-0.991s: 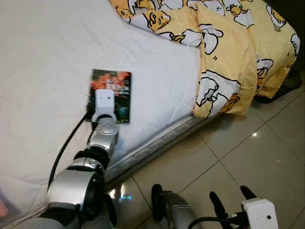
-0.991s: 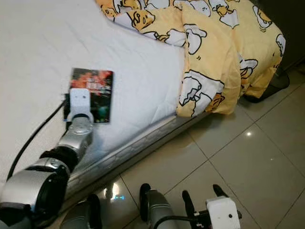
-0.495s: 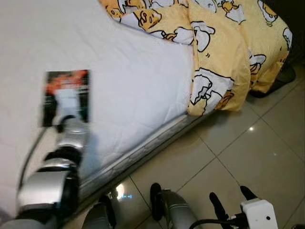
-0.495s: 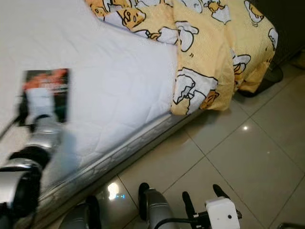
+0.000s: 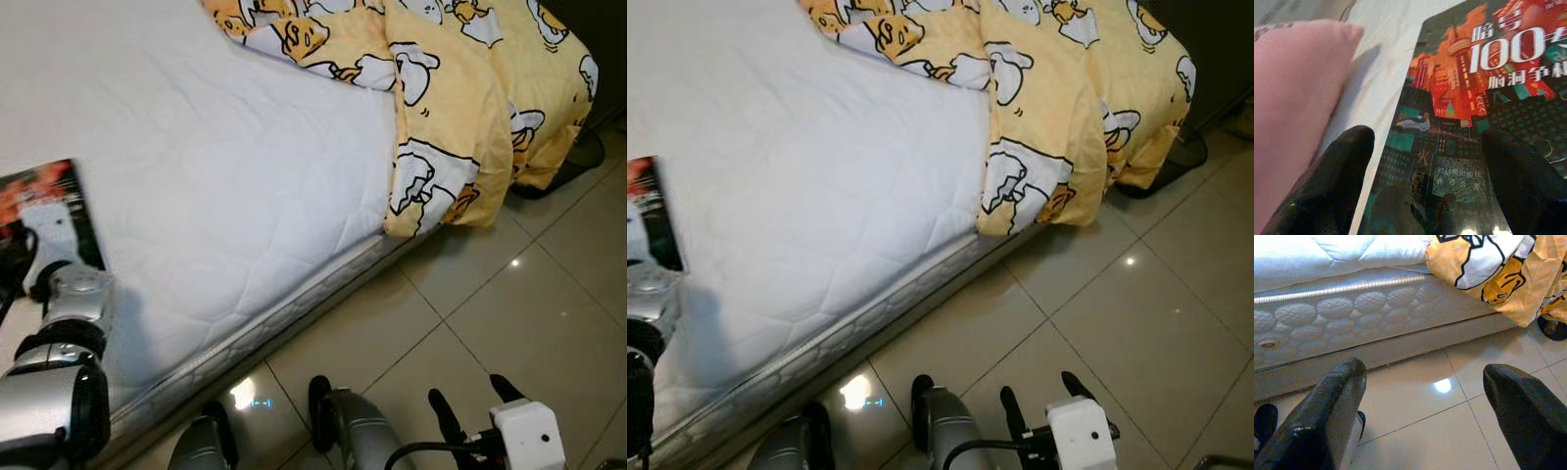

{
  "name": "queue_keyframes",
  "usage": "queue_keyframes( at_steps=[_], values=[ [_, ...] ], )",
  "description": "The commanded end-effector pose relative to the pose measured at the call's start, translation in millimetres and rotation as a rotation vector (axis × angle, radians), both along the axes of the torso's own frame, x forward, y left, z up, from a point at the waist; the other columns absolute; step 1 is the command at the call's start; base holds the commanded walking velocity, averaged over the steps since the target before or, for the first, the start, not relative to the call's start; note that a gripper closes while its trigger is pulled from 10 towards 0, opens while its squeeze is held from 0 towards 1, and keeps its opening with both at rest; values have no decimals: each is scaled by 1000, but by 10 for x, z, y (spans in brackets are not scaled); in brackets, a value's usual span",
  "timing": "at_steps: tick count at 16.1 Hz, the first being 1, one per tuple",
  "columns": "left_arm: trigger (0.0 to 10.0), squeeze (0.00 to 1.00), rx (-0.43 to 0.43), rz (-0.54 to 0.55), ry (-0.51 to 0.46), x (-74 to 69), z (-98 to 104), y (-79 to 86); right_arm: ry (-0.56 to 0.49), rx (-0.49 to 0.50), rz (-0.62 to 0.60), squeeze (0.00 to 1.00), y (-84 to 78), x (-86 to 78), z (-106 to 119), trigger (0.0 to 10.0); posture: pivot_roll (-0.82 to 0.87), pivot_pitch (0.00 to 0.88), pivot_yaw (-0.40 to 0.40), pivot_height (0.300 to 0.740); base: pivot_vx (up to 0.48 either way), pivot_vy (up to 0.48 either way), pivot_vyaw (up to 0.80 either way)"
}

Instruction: Clean up the room

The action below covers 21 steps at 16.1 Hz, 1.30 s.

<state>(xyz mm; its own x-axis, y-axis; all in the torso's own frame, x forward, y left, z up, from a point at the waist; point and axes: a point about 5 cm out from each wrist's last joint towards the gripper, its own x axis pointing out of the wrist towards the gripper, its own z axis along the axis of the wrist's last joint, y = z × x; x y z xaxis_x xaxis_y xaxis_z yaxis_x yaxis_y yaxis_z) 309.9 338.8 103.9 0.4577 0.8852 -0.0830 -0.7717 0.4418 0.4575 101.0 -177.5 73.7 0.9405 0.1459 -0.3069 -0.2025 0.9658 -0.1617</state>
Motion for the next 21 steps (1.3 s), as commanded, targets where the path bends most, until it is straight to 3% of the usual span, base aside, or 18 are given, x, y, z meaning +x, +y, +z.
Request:
queue_keyframes(
  at_steps=[1,4,8,9,11,13,14,16,17,19,21],
  values=[
    [10000,0,-90,95,132,-271,-344,56,34,-21,-2,0,-63,-39,-54,10000,-253,257,-135,740,0,0,0],
    [10000,0,-106,161,136,-442,-413,194,21,-30,5,0,-82,23,-65,10000,-247,245,-133,740,0,0,0],
    [10000,0,-23,126,146,-453,-306,318,17,-32,8,0,-79,55,-83,10000,-240,235,-132,740,0,0,0],
    [10000,0,6,113,145,-459,-216,418,15,-33,5,0,-89,70,-95,10000,-232,225,-128,740,0,0,0],
    [10000,0,13,100,140,-455,-177,455,13,-27,1,0,-100,90,-104,10000,-227,218,-124,740,0,0,0],
    [10000,0,-12,39,116,-353,-155,379,18,94,118,0,19,205,-64,10000,-212,199,-112,740,0,0,0],
    [10000,0,-21,-17,98,-244,-143,267,37,163,259,0,130,369,-19,10000,-204,190,-107,740,0,0,0],
    [10000,0,-23,-49,84,-173,-139,179,1,169,315,0,130,607,63,10000,-193,181,-106,740,0,0,0],
    [10000,0,-33,-87,81,-104,-160,68,-35,162,385,0,164,872,116,10000,-170,157,-94,740,0,0,0],
    [10000,0,-48,-139,80,-27,-184,-65,-27,166,468,0,247,1061,99,10000,-135,126,-85,740,0,0,0],
    [10000,0,-62,-238,65,123,-187,-322,77,220,622,0,441,1260,-4,10000,-97,91,-72,740,0,0,0]
  ],
)
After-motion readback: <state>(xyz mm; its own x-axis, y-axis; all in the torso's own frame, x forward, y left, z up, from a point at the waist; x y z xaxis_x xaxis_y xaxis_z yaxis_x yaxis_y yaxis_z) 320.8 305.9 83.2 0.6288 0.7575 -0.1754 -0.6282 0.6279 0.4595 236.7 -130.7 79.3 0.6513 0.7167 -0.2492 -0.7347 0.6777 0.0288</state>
